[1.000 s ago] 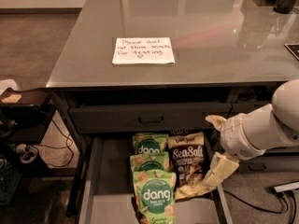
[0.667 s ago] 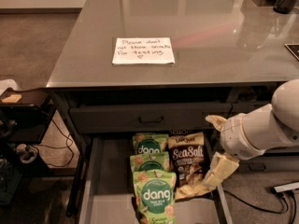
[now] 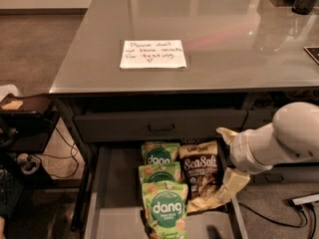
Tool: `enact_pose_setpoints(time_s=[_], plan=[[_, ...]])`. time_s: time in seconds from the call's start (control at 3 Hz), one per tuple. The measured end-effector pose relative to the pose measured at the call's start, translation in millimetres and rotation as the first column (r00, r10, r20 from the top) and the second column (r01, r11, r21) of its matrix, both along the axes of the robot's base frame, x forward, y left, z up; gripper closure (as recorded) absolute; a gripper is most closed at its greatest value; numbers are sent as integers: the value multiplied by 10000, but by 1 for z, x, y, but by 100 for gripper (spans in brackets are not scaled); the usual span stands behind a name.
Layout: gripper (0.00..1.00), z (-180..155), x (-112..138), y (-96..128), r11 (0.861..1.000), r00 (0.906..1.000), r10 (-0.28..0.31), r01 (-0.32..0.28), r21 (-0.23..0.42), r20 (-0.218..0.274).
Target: Pick brown chip bag from middle drawer and place on counter
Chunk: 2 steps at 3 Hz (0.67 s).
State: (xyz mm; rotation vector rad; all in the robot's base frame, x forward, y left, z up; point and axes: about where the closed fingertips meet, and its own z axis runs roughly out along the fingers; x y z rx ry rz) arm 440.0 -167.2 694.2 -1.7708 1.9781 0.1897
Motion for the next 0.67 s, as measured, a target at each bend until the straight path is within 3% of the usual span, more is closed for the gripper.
enact_pose_setpoints(time_s=[0.33, 0.67], plan=[[0, -48, 30, -13, 9994, 9971, 257, -239, -256, 719], [0, -99, 61, -18, 9981, 9942, 602, -609, 52, 895]])
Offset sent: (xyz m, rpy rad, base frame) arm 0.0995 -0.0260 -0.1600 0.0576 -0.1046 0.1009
